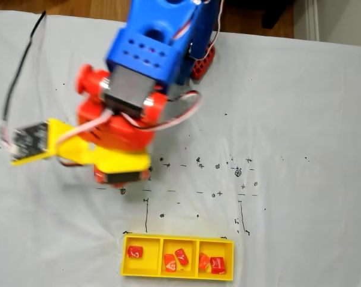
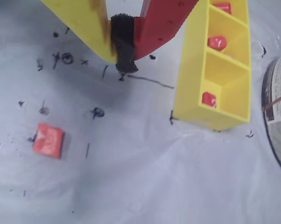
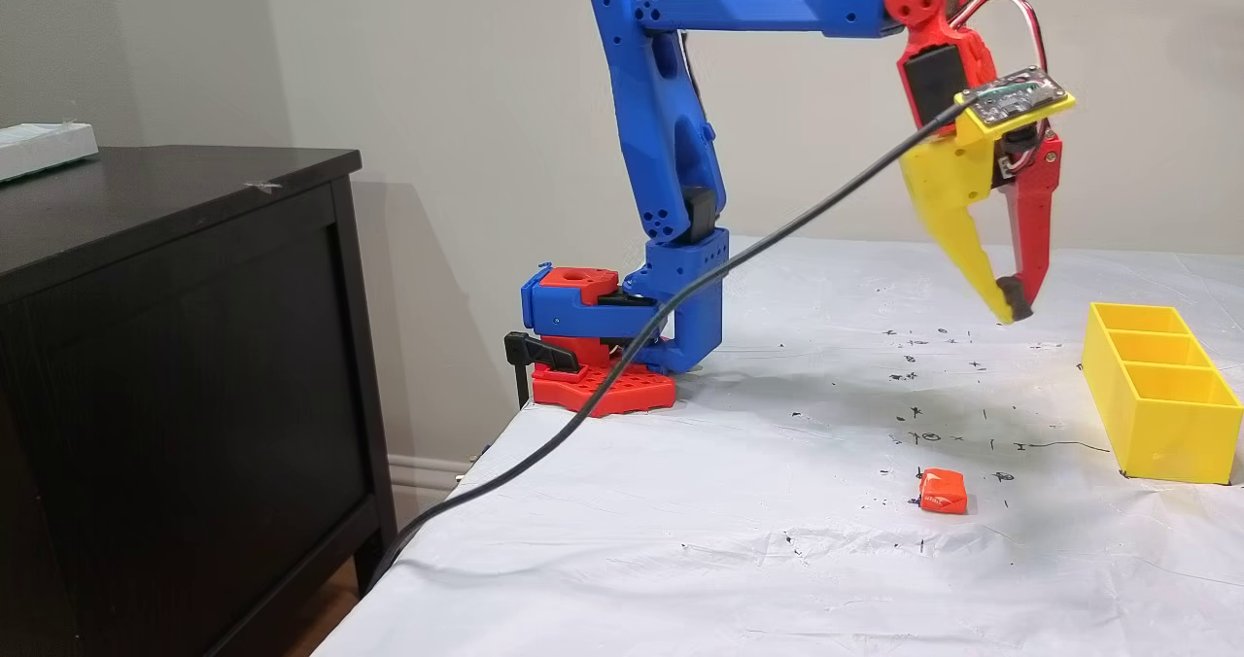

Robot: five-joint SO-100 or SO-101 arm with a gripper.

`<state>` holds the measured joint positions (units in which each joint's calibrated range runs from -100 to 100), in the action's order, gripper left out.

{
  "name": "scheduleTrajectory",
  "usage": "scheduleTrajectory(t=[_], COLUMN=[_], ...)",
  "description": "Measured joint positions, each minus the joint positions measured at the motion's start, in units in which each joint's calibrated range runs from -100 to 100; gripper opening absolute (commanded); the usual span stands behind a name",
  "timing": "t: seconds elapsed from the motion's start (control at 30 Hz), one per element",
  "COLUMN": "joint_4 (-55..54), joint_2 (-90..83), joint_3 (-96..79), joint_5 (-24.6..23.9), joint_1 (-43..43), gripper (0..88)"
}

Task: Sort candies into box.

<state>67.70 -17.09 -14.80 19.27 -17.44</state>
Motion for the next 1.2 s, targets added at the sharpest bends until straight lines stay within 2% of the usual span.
scheduleTrajectory(t=[0.2,0.47,0.57,0.7,0.87,1.2], joint_4=[-1.7,-3.7,-3.7,-2.9,-1.9,-1.3], joint_2=[3.9,8.1,9.9,12.2,14.1,16.1], joint_3=[0.1,-2.6,-2.7,-2.9,-2.9,-2.9], joint_5=[4.0,6.1,6.7,6.7,6.1,6.4], joint_1=[-5.0,-9.1,-10.1,-10.0,-9.7,-9.7], gripper=[0.2,3.2,8.4,21.5,29.0,27.0])
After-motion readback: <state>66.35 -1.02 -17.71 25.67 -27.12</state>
